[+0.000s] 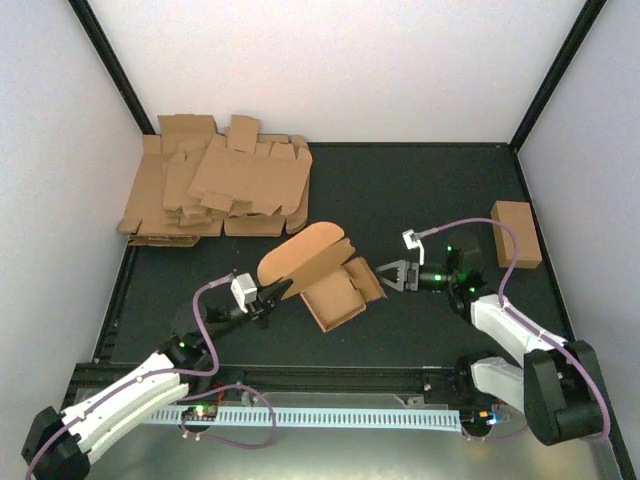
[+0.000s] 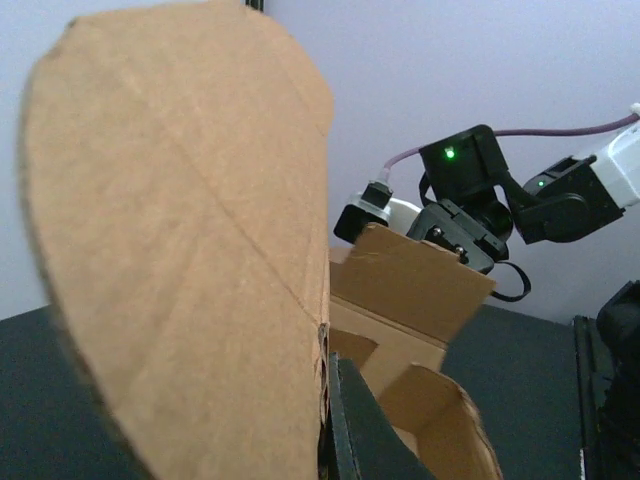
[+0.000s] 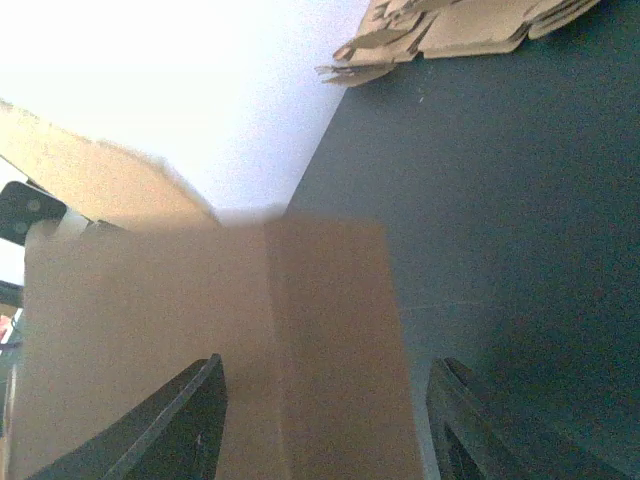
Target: Fold the paper box
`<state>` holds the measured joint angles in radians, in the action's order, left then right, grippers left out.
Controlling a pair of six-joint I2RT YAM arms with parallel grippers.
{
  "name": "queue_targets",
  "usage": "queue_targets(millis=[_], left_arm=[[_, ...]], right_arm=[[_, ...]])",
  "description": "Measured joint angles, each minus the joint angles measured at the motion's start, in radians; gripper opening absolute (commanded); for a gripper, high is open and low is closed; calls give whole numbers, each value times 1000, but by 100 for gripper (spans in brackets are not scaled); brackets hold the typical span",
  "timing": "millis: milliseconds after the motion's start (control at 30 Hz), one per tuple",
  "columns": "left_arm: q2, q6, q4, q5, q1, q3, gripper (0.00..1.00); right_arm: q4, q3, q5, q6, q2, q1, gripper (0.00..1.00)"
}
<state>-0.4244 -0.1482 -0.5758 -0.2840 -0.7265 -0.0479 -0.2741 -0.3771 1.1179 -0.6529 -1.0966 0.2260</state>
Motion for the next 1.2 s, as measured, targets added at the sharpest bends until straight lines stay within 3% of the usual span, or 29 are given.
queue_targets(millis=[600, 833, 1200], left_arm=[[-37, -24, 1, -14, 0, -15, 1], [-133, -34, -9, -21, 0, -23, 2], [-365, -50, -109, -60, 0, -27, 2]], right_arm=[[40, -8, 1, 54, -24, 163, 57], [136, -38, -100, 137, -34, 196, 56], [151, -35, -225, 183, -197, 270, 51]])
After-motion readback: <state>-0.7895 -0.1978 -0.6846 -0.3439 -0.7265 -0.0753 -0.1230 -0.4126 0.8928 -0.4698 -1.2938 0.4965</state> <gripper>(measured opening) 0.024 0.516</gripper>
